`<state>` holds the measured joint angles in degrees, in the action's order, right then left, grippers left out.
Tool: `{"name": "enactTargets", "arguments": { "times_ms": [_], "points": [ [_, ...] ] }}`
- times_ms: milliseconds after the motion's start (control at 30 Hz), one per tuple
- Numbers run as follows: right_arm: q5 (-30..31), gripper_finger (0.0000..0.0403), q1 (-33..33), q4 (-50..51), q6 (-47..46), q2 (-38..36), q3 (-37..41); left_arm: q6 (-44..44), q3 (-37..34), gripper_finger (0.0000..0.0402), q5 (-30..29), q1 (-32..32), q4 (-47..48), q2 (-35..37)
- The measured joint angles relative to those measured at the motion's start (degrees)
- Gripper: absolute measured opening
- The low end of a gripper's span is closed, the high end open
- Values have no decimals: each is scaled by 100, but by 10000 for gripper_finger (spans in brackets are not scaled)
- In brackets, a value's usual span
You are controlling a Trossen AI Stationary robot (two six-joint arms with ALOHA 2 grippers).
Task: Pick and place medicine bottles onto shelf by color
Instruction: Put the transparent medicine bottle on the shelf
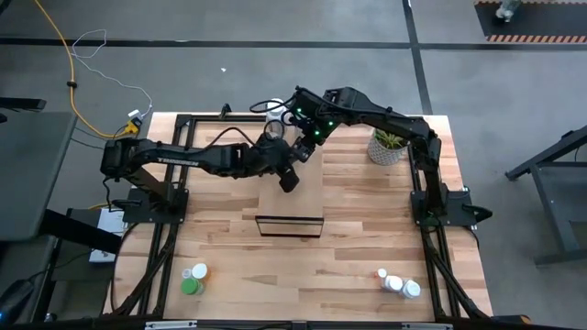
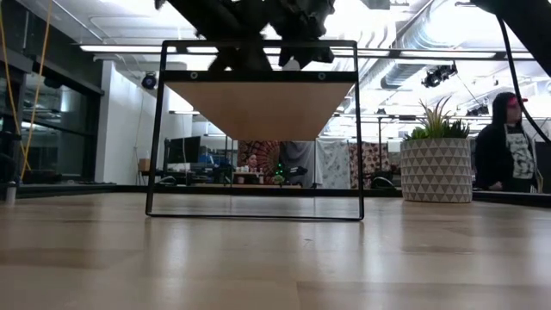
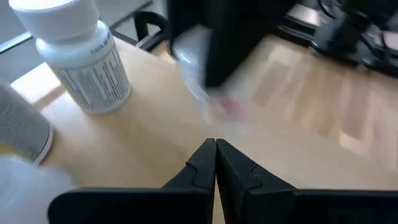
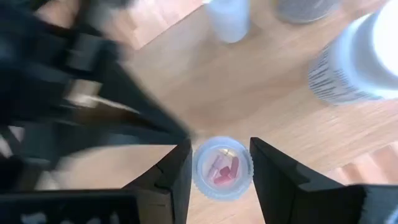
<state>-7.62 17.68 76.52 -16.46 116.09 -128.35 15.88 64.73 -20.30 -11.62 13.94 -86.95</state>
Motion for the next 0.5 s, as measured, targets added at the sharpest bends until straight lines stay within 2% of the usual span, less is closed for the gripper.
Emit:
{"name": "enactTargets", "arguments": {
  "times_ms": [200,300,400,500],
  "points": [
    [62,126,108,100,738,0,-2,40,7,0,578,76,1185,812],
    [127,126,88,-41,1088,0,-2,130,4,0,625,250,1465,1396],
    [160,127,14,-448,1252,0,-2,140,4,0,413,523,1473,2008],
    [157,127,-69,-1008,1256,0,-2,12,-124,0,-108,836,1094,2612]
  ]
}}
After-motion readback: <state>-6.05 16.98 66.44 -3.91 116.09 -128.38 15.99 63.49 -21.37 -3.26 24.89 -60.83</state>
